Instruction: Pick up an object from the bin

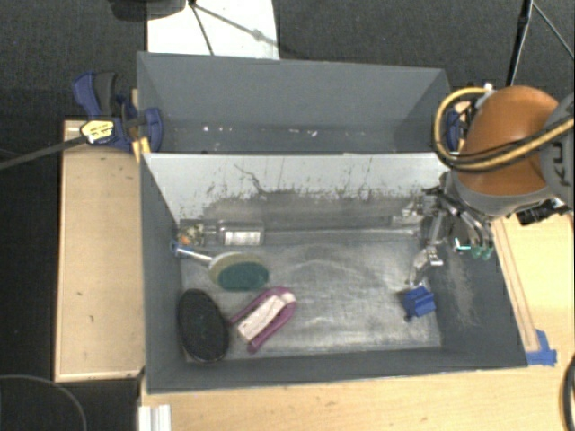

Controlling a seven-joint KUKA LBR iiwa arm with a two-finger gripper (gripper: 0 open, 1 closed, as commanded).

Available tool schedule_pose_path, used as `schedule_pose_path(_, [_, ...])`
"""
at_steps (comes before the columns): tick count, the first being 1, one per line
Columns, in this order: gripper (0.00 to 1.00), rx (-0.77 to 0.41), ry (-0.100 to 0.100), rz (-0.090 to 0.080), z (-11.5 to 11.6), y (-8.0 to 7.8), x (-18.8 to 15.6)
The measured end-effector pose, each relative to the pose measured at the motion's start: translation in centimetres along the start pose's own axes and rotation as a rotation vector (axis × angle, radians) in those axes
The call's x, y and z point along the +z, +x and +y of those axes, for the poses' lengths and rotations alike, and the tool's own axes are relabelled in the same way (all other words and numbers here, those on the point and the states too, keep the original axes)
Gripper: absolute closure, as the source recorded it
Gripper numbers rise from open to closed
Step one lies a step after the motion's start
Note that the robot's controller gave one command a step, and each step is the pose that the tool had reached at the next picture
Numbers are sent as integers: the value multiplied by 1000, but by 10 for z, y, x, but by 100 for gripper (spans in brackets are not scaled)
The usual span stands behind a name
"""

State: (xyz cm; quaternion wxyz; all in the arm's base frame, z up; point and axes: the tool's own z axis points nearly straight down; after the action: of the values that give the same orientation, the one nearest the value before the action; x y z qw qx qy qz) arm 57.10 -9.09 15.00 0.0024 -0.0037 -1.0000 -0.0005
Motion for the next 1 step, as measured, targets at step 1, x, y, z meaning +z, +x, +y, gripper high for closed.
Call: schedule_pose_path(1, [0,-252,3,-3,-56,49,19])
